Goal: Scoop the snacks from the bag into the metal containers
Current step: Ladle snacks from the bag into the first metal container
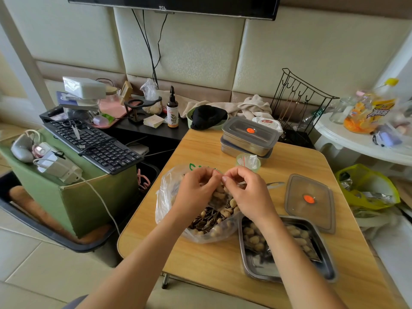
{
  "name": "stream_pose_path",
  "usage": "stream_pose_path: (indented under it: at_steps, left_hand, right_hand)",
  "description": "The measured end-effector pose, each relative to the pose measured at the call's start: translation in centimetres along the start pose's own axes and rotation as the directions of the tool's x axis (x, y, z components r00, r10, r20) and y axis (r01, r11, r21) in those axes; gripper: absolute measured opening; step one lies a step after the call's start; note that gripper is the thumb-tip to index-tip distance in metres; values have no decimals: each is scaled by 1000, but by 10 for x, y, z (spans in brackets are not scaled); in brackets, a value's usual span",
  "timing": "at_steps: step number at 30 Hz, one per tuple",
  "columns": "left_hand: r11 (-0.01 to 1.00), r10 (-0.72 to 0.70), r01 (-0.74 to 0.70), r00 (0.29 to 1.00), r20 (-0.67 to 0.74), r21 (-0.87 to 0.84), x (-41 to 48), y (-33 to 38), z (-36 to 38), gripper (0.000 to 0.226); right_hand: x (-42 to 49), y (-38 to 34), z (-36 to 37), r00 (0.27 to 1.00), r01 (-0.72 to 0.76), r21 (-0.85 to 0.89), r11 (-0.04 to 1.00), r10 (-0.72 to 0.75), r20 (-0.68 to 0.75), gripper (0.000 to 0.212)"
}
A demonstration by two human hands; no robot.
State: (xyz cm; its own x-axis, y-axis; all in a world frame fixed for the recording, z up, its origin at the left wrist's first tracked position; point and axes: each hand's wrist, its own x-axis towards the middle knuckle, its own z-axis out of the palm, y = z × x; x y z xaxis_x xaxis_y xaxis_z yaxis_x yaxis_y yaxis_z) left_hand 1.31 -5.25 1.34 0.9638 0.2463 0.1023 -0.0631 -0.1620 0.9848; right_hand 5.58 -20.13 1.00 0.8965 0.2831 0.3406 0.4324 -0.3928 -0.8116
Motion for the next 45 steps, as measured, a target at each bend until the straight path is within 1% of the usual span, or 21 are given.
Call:
stream_pose_path:
  at_steps: [5, 7, 9, 12, 13, 16, 18, 21, 23, 25, 29, 30, 33, 34, 36, 38, 40, 42, 45]
  left_hand:
    - [991, 63, -63, 998, 1, 120, 0, -2, -1, 15]
    - [989, 70, -68, 997, -11, 128, 0, -3, -1, 15]
    - [998, 37, -35, 999, -29, 55, 1, -4, -1, 15]
    - [995, -25, 21, 999, -41, -95, -1, -2, -1, 17]
    - [992, -37, 32, 999, -40, -120, -2, -1, -1, 17]
    - [991, -54, 51, 998, -20, -125, -1, -1, -1, 17]
    - [988, -52, 56, 998, 30, -145, -2, 0, -1, 16]
    - [994, -15, 22, 998, 67, -105, -1, 0, -2, 15]
    - [996, -17, 22, 998, 62, -89, -1, -1, -3, 15]
    - [999, -19, 21, 999, 48, -38, 1, -3, -5, 16]
    - [1000, 4, -6, 998, 70, 31, 2, -3, -10, 15]
    - [998, 23, -27, 997, 74, 53, 2, -2, -10, 14]
    - [987, 71, -77, 996, 46, 144, 1, -2, -6, 12]
    - [985, 76, -80, 997, 31, 152, 0, -2, -4, 12]
    - [990, 76, -75, 997, -7, 122, 1, -3, -4, 11]
    - [996, 68, -65, 996, -52, 58, 1, -2, -7, 11]
    - [999, 49, -47, 996, -76, 18, 2, -3, -10, 11]
    - [999, 43, -41, 997, -71, 24, 2, -5, -10, 11]
    - [999, 31, -28, 997, -75, 45, 2, -8, -7, 11]
  right_hand:
    - [2, -1, -4, 999, 45, -109, 993, -44, 16, 11]
    - [3, -2, -4, 999, 41, -107, 993, -41, 1, 10]
    - [3, -2, -4, 1000, -3, -42, 999, 2, -7, 9]
    - [3, 1, -4, 996, -86, 57, 995, 85, 17, 6]
    - [3, 2, -5, 995, -103, 79, 992, 101, 24, 6]
    - [4, 3, -6, 994, -110, 125, 986, 107, 32, 7]
    - [4, 3, -7, 994, -109, 156, 982, 105, 36, 8]
    - [3, 2, -7, 992, -124, 207, 971, 113, 63, 10]
    - [2, 2, -8, 991, -124, 223, 967, 109, 79, 10]
    - [2, 3, -8, 990, -123, 215, 969, 105, 93, 10]
    - [4, 4, -11, 985, -148, 237, 960, 121, 124, 10]
    - [4, 4, -12, 985, -147, 224, 963, 123, 120, 11]
    - [3, 4, -9, 993, -101, 85, 991, 95, 66, 10]
    - [3, 4, -7, 994, -97, 67, 993, 94, 48, 10]
    - [2, 2, -5, 991, -136, 138, 981, 131, 39, 8]
    - [2, 1, -6, 975, -220, 269, 938, 207, 76, 5]
    - [2, 2, -8, 960, -280, 341, 897, 268, 82, 5]
    - [1, 4, -8, 949, -309, 342, 887, 311, 51, 8]
    - [1, 5, -4, 954, -293, 257, 921, 300, 12, 9]
